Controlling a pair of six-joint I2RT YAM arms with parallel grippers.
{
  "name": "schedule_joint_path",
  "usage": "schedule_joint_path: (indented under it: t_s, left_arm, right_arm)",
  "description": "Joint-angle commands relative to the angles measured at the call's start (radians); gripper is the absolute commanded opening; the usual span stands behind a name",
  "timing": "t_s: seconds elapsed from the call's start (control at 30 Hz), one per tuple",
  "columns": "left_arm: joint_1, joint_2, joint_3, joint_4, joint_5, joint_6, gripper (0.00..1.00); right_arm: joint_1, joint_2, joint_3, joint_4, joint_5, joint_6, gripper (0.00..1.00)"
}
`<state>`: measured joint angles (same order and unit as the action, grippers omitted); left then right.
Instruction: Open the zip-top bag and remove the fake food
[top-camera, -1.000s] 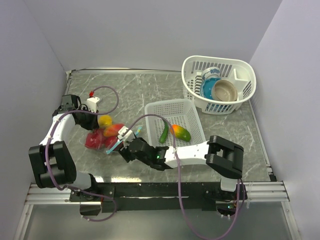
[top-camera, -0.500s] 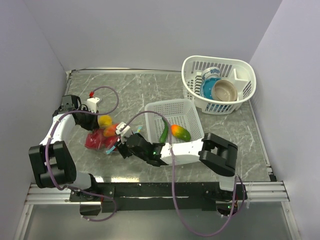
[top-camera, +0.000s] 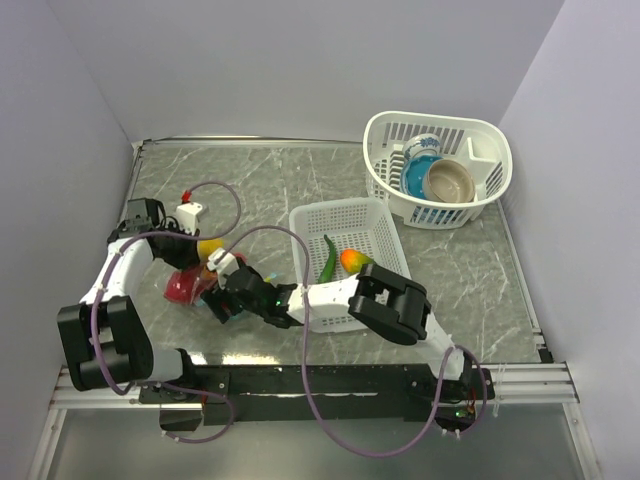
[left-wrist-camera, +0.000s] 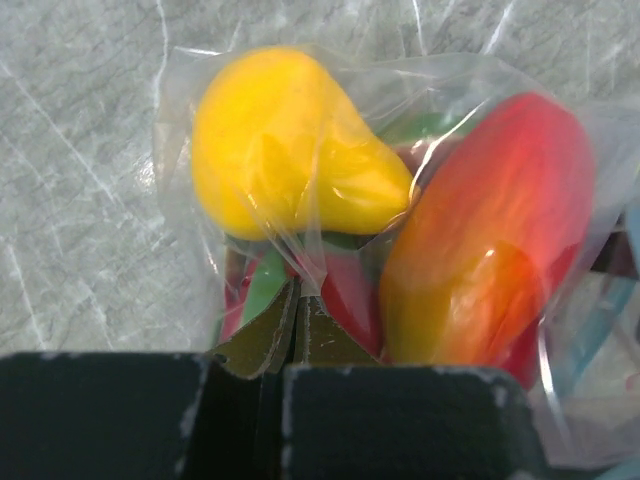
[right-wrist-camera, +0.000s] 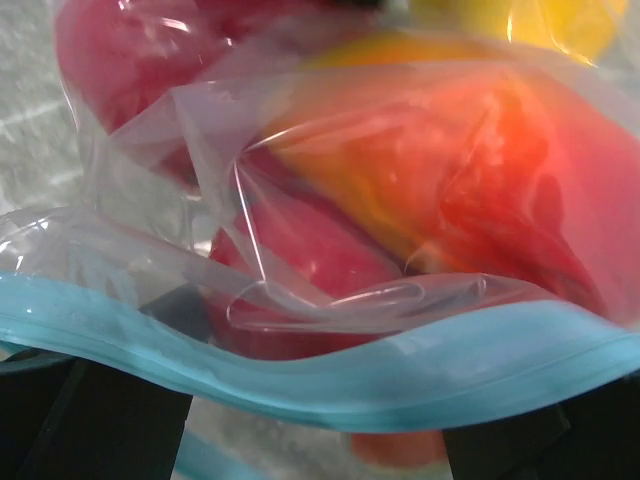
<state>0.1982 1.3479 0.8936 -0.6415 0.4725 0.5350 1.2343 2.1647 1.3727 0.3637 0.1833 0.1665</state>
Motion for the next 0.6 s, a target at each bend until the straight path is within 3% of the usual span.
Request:
schedule_joint_path:
  t_s: [0.0,0.2,0.3,0.43,0.57]
  left_arm:
    - [-0.032,-0.004,-0.065,-0.067,-0.002,-0.026,0.01]
    - [-0.054,-0.001,-0.064,-0.061,-0.011,-0.029,0.01]
    - [-0.052,0.003,-0.050,-0.061,-0.015,-0.027,0.01]
    - [-0.054,0.011,-0.047,-0.026,-0.055,-0.027,0.01]
    - [-0.052,0.017,-0.053,0.025,-0.095,-0.027,0.01]
  right_arm:
    - [-0.002,0.037,0.107,0.011,-0.007,0.010,0.88]
    - [-0.004,0.038,0.092,-0.008,-0.019,0.007,0.83]
    - [-0.009,0.015,0.055,-0.008,-0.028,0.004,0.73]
    - [-0.012,-0.068,-0.042,0.015,-0.016,-0.007,0.45]
    - [-0.015,-0.231,-0.121,0.012,0.005,-0.033,0.38]
